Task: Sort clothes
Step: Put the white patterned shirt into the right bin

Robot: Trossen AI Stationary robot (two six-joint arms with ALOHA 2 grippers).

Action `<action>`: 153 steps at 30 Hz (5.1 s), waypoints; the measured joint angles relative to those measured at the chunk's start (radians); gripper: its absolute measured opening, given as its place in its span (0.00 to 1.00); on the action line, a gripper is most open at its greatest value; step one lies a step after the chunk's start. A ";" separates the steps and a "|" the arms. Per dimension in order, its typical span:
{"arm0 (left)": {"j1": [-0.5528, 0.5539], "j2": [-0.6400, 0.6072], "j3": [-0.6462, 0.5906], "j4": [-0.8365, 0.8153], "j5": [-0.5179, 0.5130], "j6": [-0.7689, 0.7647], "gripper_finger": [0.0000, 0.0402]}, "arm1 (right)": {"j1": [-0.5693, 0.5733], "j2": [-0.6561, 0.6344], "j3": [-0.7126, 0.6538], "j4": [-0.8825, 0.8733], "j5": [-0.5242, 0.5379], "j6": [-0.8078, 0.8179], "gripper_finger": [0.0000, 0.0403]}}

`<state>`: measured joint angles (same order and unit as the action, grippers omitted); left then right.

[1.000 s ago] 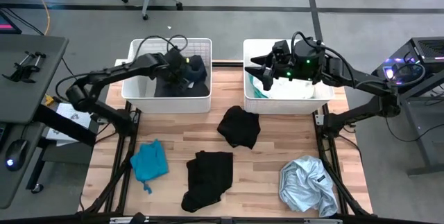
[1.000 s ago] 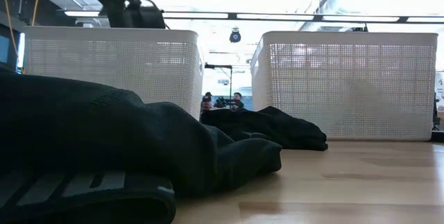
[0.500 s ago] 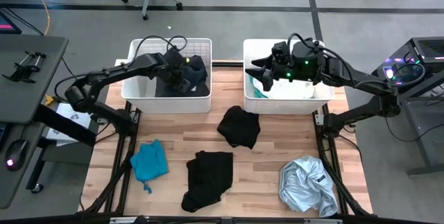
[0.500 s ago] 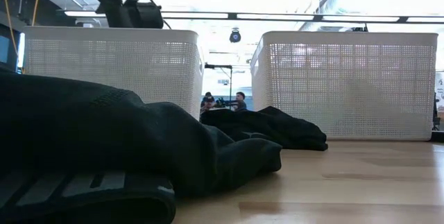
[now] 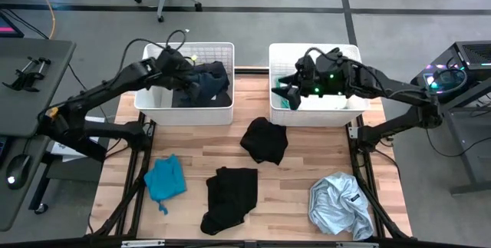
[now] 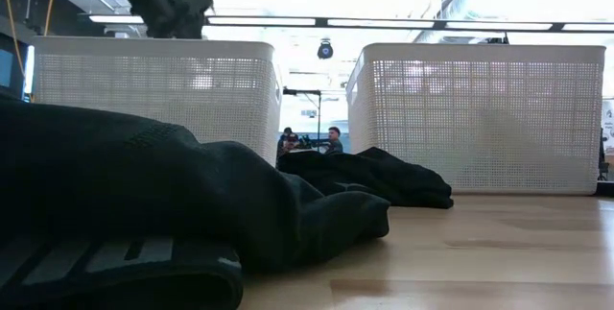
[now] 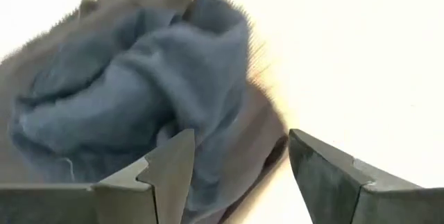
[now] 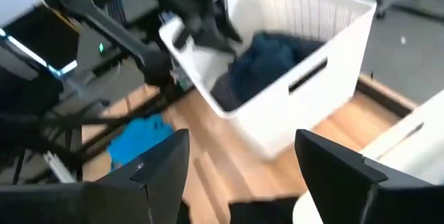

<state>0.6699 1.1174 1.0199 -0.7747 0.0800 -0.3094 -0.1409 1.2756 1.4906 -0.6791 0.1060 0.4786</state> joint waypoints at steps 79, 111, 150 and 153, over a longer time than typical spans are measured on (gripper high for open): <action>-0.129 -0.036 0.000 0.117 -0.005 -0.047 0.55 | 0.841 0.168 -0.870 0.069 -0.463 1.181 0.74; -0.129 -0.036 0.000 0.124 -0.005 -0.046 0.55 | 0.912 0.180 -0.786 0.097 -0.021 1.287 0.08; -0.144 -0.036 0.000 0.152 -0.005 -0.047 0.55 | 0.573 0.148 -0.106 -0.393 0.093 0.384 0.07; -0.144 -0.036 0.000 0.152 -0.005 -0.047 0.55 | 0.538 0.121 -0.038 -0.403 0.136 0.322 0.07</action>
<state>0.5262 1.0814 1.0203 -0.6228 0.0752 -0.3561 0.3975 1.3961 1.4522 -1.0823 0.2424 0.8004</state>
